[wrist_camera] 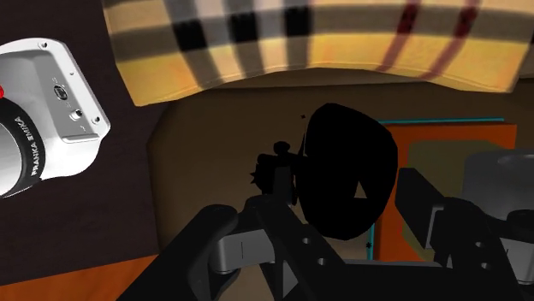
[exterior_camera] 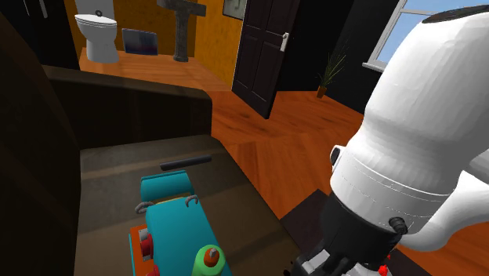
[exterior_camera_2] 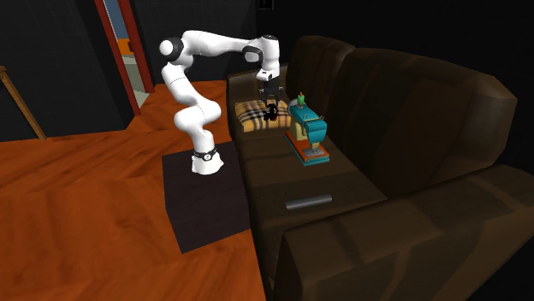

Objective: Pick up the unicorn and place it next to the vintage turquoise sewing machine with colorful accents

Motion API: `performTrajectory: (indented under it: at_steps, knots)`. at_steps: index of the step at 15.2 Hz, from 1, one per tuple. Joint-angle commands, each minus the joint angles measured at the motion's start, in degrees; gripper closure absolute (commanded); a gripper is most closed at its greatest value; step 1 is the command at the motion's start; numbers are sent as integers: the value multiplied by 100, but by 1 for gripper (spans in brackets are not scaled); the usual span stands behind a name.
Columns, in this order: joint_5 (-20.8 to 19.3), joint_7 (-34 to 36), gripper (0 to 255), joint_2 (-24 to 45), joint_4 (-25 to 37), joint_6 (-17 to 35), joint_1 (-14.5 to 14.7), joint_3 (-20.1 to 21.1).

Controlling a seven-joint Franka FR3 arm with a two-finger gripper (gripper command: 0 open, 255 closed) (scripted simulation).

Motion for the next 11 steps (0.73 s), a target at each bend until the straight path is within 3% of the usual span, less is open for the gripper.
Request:
performTrajectory:
  at_steps: [1,11]
  knots:
    - [63,-30,255,-10,-145,141,20,68]
    - [385,-177,255,95,-757,877,60,475]
